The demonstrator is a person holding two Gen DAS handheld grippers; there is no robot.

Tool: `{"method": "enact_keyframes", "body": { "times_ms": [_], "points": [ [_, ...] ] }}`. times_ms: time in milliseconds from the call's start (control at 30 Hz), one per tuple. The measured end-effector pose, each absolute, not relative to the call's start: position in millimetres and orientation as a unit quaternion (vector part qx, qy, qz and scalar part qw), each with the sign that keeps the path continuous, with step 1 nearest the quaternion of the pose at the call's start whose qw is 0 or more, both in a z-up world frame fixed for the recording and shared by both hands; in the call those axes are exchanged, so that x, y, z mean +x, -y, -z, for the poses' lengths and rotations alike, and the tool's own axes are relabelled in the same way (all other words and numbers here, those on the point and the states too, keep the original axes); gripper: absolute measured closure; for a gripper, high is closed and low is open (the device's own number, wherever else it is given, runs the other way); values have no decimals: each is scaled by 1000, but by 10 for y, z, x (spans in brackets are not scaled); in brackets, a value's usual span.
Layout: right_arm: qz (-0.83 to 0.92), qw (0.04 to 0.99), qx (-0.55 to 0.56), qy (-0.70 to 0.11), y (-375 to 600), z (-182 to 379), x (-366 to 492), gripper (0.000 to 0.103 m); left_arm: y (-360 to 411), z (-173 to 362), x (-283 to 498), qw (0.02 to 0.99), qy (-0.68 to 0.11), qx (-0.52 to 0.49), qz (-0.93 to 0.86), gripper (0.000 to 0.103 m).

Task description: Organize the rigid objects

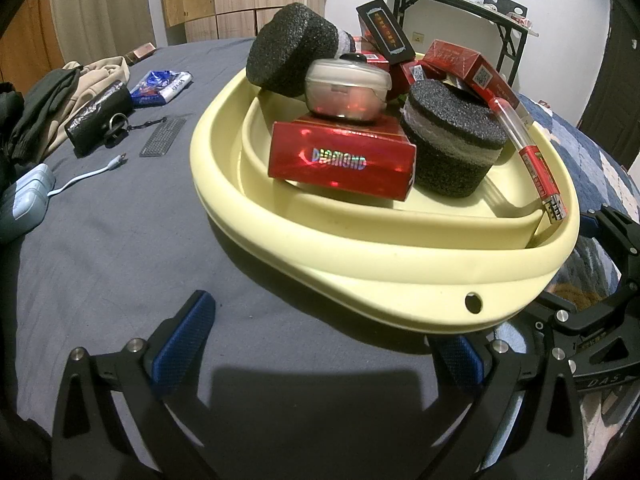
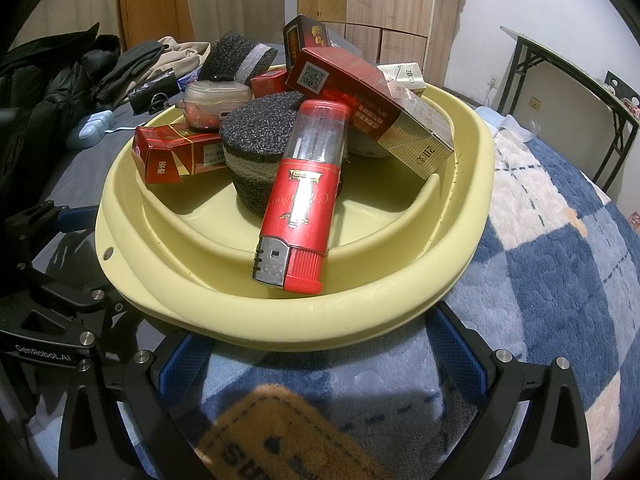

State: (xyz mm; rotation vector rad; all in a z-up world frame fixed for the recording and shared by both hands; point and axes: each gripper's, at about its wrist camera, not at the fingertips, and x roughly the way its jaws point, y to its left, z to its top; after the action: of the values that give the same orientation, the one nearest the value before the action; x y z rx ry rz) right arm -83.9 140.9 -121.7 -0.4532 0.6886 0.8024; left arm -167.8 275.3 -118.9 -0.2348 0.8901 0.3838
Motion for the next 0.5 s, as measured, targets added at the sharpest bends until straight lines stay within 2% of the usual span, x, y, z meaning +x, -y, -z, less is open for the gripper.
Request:
{"method": "enact_keyframes", "body": {
  "times_ms": [500],
  "points": [
    [-380,839,-214,-326,-1381,1210,-837,0,-2752,1191,-1677,878,-427,-113,-184,0]
  ]
}}
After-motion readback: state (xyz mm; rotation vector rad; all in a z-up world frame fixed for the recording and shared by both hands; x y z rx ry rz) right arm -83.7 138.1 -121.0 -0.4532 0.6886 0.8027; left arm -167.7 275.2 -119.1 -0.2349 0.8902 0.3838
